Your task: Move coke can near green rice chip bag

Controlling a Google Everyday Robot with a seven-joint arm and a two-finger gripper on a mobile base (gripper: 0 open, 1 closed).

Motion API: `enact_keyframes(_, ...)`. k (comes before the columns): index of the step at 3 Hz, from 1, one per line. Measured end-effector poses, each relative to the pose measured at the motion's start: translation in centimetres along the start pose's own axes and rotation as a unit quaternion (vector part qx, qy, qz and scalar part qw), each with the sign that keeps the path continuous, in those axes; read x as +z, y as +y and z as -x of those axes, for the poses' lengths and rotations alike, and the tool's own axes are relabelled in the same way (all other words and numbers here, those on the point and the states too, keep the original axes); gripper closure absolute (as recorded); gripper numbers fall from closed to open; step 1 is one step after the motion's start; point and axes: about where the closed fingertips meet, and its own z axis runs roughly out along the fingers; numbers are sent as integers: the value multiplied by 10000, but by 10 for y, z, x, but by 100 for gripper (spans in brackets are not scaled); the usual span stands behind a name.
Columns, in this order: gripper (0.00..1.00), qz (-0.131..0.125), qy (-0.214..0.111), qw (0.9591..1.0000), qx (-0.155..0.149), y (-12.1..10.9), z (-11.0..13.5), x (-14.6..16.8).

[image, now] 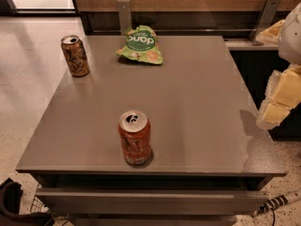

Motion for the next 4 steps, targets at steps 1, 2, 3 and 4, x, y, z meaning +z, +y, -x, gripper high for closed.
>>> enact_keyframes(1,0,105,-1092,9937,-226,23,16,37)
enact_keyframes(2,0,49,-1938,9800,-443,36,34,54)
enact_keyframes(3,0,152,-2839,9561,-712,49,65,62)
enact_keyframes(4,0,667,-3675,9235,-874,64,101,77)
